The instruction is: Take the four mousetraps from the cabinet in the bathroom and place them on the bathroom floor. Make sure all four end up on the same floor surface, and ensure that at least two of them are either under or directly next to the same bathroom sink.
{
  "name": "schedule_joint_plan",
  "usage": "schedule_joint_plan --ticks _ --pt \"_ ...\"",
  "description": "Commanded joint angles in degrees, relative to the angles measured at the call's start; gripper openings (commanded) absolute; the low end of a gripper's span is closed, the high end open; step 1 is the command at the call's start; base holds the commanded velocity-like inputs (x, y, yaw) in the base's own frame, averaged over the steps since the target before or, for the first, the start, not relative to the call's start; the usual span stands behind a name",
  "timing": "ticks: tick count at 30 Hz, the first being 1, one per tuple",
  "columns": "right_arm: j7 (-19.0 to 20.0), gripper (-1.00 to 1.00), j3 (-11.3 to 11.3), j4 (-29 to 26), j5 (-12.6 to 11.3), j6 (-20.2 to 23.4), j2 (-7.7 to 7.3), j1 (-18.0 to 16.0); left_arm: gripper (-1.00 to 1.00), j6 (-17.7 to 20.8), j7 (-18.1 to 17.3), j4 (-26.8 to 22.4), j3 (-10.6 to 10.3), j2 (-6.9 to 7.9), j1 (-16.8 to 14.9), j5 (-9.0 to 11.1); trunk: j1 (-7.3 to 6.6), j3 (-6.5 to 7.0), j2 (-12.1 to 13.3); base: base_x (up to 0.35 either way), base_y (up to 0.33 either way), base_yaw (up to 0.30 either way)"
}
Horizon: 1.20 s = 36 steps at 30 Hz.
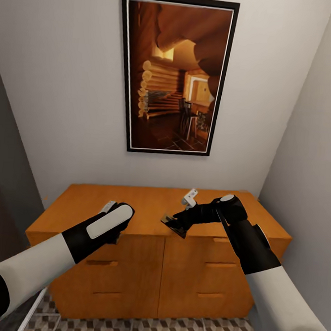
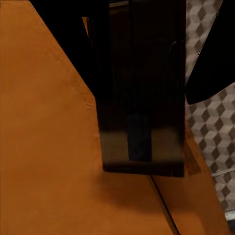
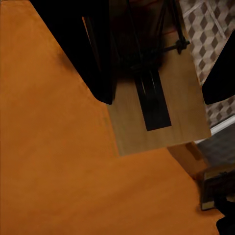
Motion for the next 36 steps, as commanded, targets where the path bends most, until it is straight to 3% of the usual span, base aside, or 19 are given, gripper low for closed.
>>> schedule_joint_plan --ticks 1,21,25,27,29,32,33,34,36 --pt "0.5 -1.00 0.0 -0.1 0.6 0.2 -0.01 -0.1 -1.00 -0.3 0.1 -0.1 -0.2 0.06 -0.1 0.2 -0.03 -0.07 -0.1 -0.336 0.000 0.000" --pt "-0.5 -1.00 0.0 0.6 1.1 0.1 -0.08 0.1 -1.00 -0.4 0.1 0.6 -0.9 0.14 0.8 0.2 -0.03 -0.07 -0.1 -0.336 0.000 0.000" --pt "-6.9 -1.00 -0.3 0.8 1.2 1.1 -0.16 0.2 -1.00 0.9 0.1 -0.1 -1.6 0.04 1.7 0.2 -0.03 -0.07 -0.1 -0.336 0.000 0.000" --pt "-17.6 -1.00 -1.2 0.7 0.9 3.4 -0.05 1.7 -1.00 4.1 0.1 -2.7 -4.7 0.04 1.8 0.3 -0.03 -0.07 -0.1 -0.336 0.000 0.000" --pt "-22.0 -1.00 -2.8 0.7 0.8 3.8 0.06 2.2 -1.00 6.4 0.1 -4.1 -5.4 0.05 1.8 0.3 -0.03 -0.07 -0.1 -0.336 0.000 0.000" --pt "-26.1 -1.00 -4.9 1.0 0.7 4.0 0.16 2.8 -1.00 11.6 0.0 -5.0 -5.7 -0.02 1.8 0.3 -0.03 -0.07 -0.1 -0.326 0.000 0.000" --pt "-29.2 -1.00 -5.9 1.2 0.7 4.1 0.27 3.1 -1.00 16.4 -0.1 -5.2 -5.9 -0.12 1.8 0.3 -0.03 -0.07 -0.1 -0.289 0.000 0.000" --pt "-35.0 -1.00 -6.6 1.4 0.7 4.1 0.90 4.5 -1.00 21.0 -0.2 -5.4 -6.1 -0.29 1.8 0.3 -0.03 -0.07 -0.1 -0.252 0.000 0.000" --pt "-40.9 -1.00 -7.5 1.4 0.7 4.1 1.98 6.0 -1.00 23.1 -0.4 -5.4 -6.6 -0.41 1.8 0.3 -0.03 -0.07 -0.1 -0.224 0.000 0.000"
